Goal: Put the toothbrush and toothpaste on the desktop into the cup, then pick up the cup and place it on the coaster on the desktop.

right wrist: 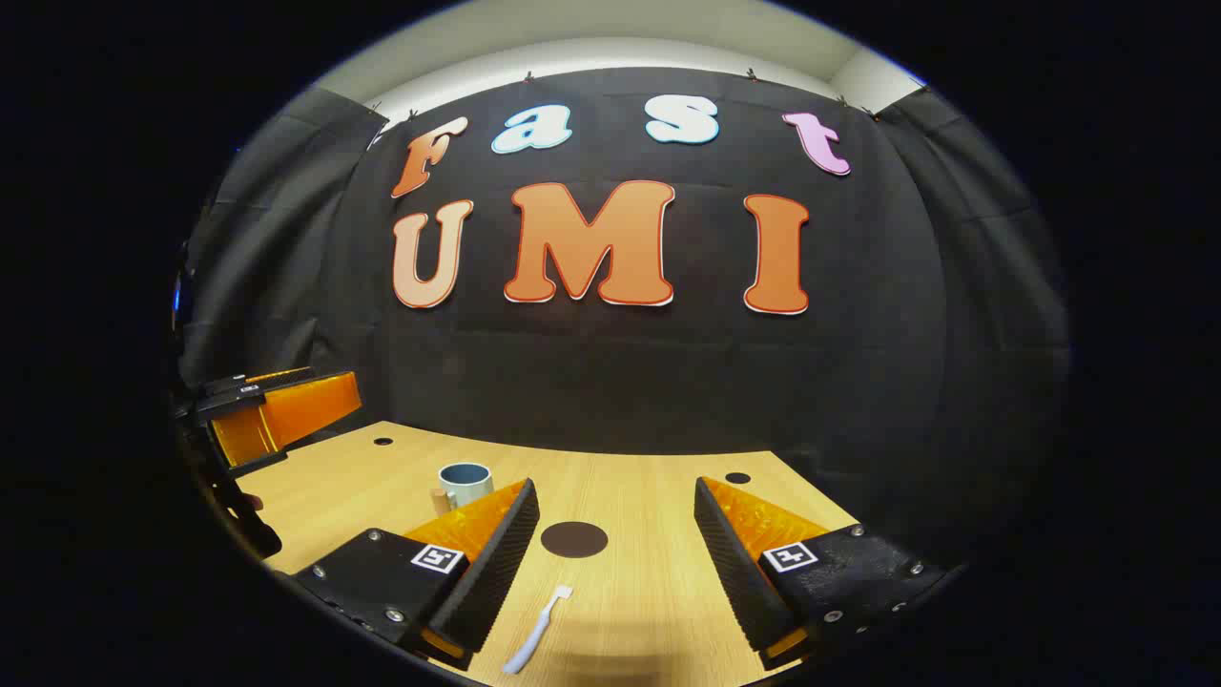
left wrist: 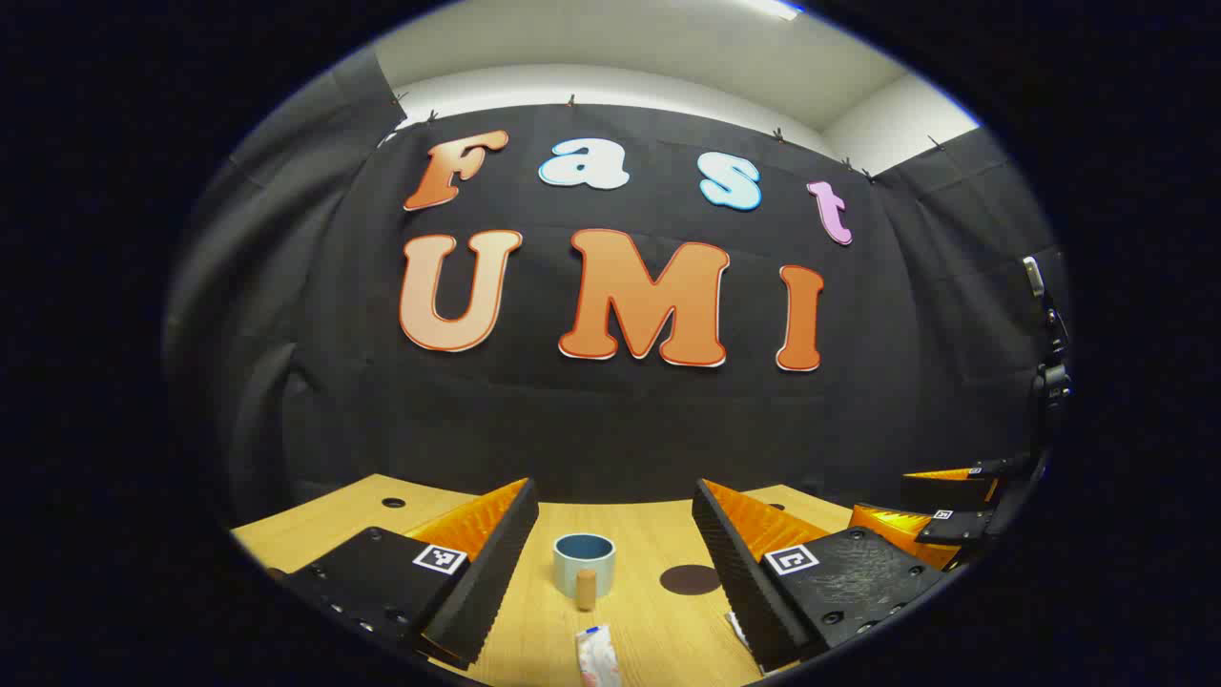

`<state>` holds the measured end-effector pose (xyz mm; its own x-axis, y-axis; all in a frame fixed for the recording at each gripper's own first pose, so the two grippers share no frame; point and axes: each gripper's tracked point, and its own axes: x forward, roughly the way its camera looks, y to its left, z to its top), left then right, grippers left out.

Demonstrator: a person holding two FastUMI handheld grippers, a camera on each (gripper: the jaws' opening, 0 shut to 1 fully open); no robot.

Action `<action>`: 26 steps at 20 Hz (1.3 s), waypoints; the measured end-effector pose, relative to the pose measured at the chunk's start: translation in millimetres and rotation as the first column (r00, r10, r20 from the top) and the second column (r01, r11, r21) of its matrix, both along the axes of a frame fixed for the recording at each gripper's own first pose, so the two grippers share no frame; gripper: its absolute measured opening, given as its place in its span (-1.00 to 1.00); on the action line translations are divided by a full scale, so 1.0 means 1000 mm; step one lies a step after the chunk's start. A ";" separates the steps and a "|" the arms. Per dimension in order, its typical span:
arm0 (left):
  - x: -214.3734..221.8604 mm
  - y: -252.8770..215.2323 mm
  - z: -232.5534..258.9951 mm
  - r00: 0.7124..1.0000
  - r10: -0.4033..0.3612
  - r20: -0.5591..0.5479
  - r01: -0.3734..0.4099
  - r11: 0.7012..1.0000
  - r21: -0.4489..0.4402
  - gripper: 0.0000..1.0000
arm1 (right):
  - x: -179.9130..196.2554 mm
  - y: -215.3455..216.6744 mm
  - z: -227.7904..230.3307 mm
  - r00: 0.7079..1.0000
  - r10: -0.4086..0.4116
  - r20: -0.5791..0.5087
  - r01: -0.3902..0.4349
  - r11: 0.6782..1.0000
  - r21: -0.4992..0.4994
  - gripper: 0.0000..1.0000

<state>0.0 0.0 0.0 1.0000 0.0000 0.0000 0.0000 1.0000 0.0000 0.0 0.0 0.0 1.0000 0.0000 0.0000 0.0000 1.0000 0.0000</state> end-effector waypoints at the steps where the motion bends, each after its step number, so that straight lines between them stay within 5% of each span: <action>1: -0.001 0.005 0.004 1.000 0.016 0.017 -0.016 1.000 0.022 0.94 | 0.001 0.001 0.000 1.000 0.002 0.002 -0.002 1.000 0.001 0.96; 4: -0.001 0.012 0.009 0.999 0.038 0.038 -0.040 0.998 0.049 0.94 | 0.005 0.008 0.002 1.000 0.020 0.001 -0.020 1.000 0.009 0.96; 11: 0.002 0.020 0.006 0.999 0.041 -0.014 -0.042 0.998 -0.042 0.94 | 0.000 0.012 0.007 0.999 0.051 0.003 -0.051 0.999 0.012 0.96; 18: 0.009 0.001 -0.018 0.990 -0.044 -0.134 0.044 0.999 -0.006 0.94 | -0.004 0.016 0.010 0.995 0.090 -0.052 -0.090 0.996 0.014 0.94; 22: 0.016 -0.006 -0.051 0.950 -0.070 -0.303 0.078 0.997 0.014 0.94 | -0.002 0.020 -0.006 0.983 0.105 -0.151 -0.105 0.994 0.007 0.92; 26: 0.015 -0.009 -0.100 0.862 -0.116 -0.494 0.088 0.993 -0.079 0.94 | 0.002 0.027 -0.033 0.954 0.126 -0.272 -0.127 0.992 0.015 0.82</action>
